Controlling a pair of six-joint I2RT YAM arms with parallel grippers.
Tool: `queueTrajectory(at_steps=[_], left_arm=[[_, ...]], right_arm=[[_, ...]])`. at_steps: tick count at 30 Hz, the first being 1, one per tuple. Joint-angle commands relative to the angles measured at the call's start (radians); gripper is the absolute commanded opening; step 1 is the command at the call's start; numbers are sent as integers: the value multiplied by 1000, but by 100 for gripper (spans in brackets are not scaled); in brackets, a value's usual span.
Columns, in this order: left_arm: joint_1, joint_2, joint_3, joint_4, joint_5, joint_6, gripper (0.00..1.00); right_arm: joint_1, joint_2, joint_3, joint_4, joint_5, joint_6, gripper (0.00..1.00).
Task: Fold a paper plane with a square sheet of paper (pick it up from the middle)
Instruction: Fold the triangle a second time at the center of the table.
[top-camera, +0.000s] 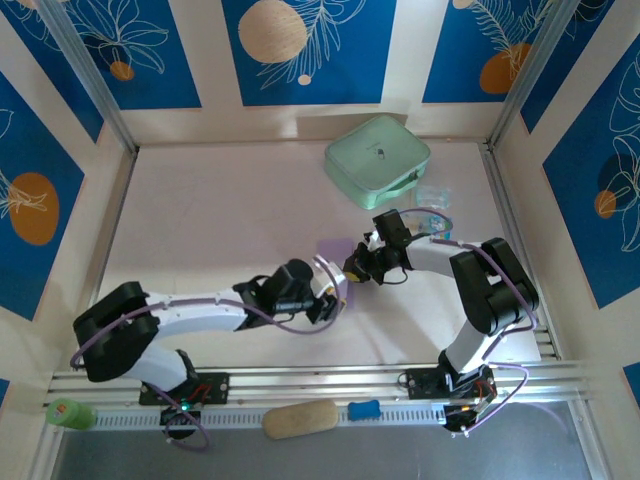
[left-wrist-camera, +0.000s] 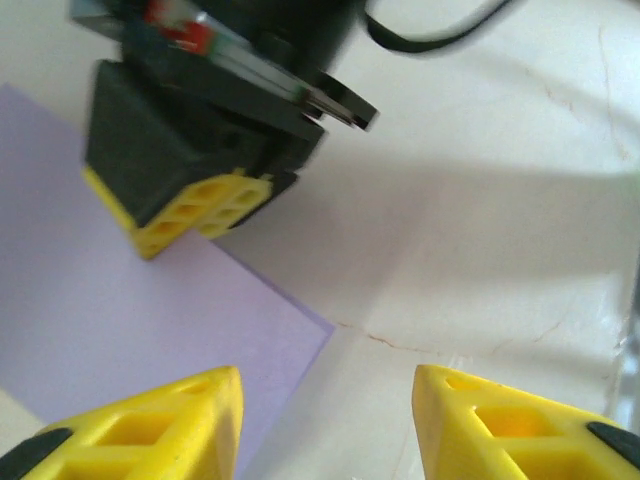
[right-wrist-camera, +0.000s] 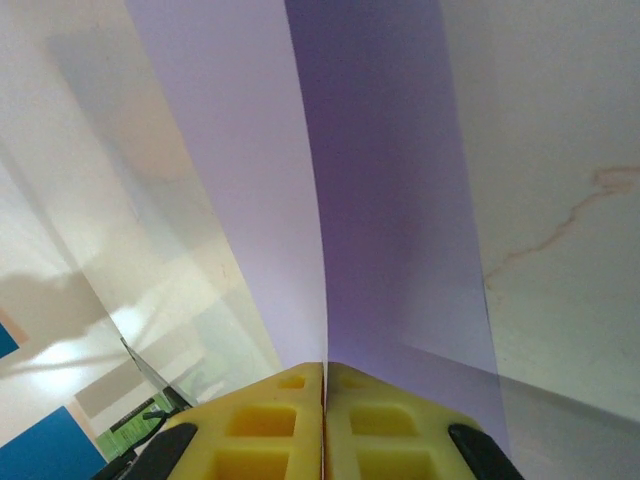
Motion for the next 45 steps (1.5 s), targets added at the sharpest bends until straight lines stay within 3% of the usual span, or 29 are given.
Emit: queueTrajectory(at_steps=[1,12,23,30,39,42,45], left_arm=[[-59,46,11,81,-190,107,51],[-158,201,150,-64,-460,242,56],[-168,271,223,-140,-498,262,50],[-168,278,231,-155,-494,264,38],[-164,281,262,-194,-491,225,8],[-154,277,269,-218,-463,188,1],[-131,267,276,-241,-390,143,0]], right_arm=[[-6,0,24,-47,-30,-19,7],[-6,-2,20,-44,-34,-16,7],[-8,-7,19,-46,-35,-15,7],[-8,-12,18,-46,-38,-16,8],[-9,-29,11,-49,-38,-25,11],[-12,-50,4,-47,-35,-30,14],[-22,-72,-3,-57,-27,-39,18]])
